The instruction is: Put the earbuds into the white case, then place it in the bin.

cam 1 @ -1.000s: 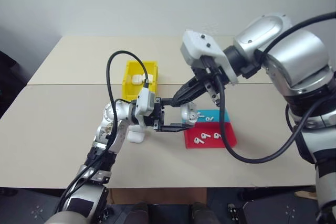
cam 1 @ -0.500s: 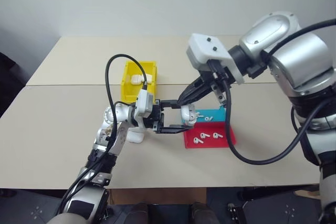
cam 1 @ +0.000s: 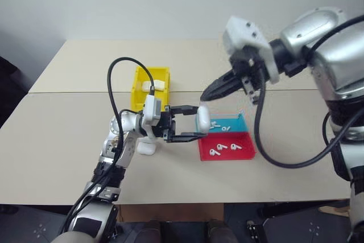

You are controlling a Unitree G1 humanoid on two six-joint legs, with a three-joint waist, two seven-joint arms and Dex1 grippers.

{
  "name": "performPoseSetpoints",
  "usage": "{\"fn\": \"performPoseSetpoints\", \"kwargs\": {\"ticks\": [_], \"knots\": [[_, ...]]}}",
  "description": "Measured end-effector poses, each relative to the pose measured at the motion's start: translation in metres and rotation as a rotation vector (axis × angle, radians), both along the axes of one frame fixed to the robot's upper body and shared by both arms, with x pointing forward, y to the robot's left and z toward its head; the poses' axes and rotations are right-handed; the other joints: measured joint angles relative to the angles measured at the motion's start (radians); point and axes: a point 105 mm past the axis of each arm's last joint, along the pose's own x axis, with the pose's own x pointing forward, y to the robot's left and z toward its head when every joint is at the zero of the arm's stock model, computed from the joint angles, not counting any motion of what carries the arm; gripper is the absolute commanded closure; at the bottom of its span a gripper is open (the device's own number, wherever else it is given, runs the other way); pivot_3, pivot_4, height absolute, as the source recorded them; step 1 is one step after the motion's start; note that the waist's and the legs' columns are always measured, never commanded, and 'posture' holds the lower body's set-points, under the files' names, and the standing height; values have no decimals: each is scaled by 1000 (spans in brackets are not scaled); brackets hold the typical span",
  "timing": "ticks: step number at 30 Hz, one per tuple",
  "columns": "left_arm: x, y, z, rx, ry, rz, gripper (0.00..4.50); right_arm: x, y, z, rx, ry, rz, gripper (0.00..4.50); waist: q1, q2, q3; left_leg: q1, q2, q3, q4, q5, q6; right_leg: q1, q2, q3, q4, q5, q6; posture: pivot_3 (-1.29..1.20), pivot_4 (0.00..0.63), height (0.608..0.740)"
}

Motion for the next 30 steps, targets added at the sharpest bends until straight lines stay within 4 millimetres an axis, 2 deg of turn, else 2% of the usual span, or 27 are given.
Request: {"fn": "performPoseSetpoints", "kwargs": {"ticks": [2, 4, 9, 11, 17, 20, 22, 25, 27, 30], "knots": [[-1, 1, -3, -7, 16, 14, 1757, 0, -4, 12, 102, -1, -33, 4484, 1, 0, 0, 0, 0, 0, 0, 0, 0, 0, 0, 0, 0, 0, 0, 0, 150, 740], [-5, 2, 0, -26, 27, 12, 1757, -2, -13, 13, 208, 9, -74, 4484, 3, -1, 0, -1, 1, -1, 0, 0, 0, 1, 0, 0, 1, 0, 0, 0, 150, 740], [-10, 15, 10, -50, 35, 60, 1757, 1, -37, -18, 359, 104, -258, 4484, 7, -1, 0, -1, 0, 0, 2, 0, 0, 1, -1, 0, 1, 0, 0, 0, 150, 740], [-8, 23, 14, -52, 46, 116, 1757, 3, -51, -38, 400, 155, -379, 4484, 7, -1, 0, 0, -1, 0, 2, 0, 0, 1, -1, 0, 1, 0, 0, 0, 150, 740], [7, 41, 22, -93, 64, 312, 1757, 0, -74, -68, 472, 206, -602, 4484, 2, -1, 0, 2, -1, 0, 3, 2, 2, 1, -1, 1, 5, 0, 0, 0, 150, 740], [31, 49, 28, -31, 88, 530, 1757, 1, -82, -74, 524, 225, -697, 4484, 2, -1, 0, 3, -2, -1, 3, 4, 4, 2, -1, 1, 7, 1, -1, 0, 150, 740], [54, 49, 39, -2, 107, 688, 1757, 1, -89, -75, 559, 222, -755, 4484, 6, -2, 0, 3, -2, -2, 3, 4, 4, 3, 0, 0, 6, 2, -1, 0, 150, 740], [91, 54, 61, -70, 124, 962, 1757, 0, -94, -88, 566, 252, -819, 4484, 11, -2, 0, 4, -3, -2, 3, 5, 5, 6, -2, -1, 4, 2, 0, 0, 150, 740], [109, 62, 57, -99, 159, 1119, 1757, 0, -96, -92, 566, 262, -842, 4484, 10, -2, 0, 4, -3, -2, 2, 5, 5, 6, -2, 0, 2, 2, 0, 0, 150, 740], [134, 77, 29, -33, 219, 1323, 1757, -1, -98, -92, 573, 254, -861, 4484, 0, -2, 0, 1, -3, -2, 2, 5, 5, 2, -1, 0, 2, 2, 0, 0, 150, 740]]}}
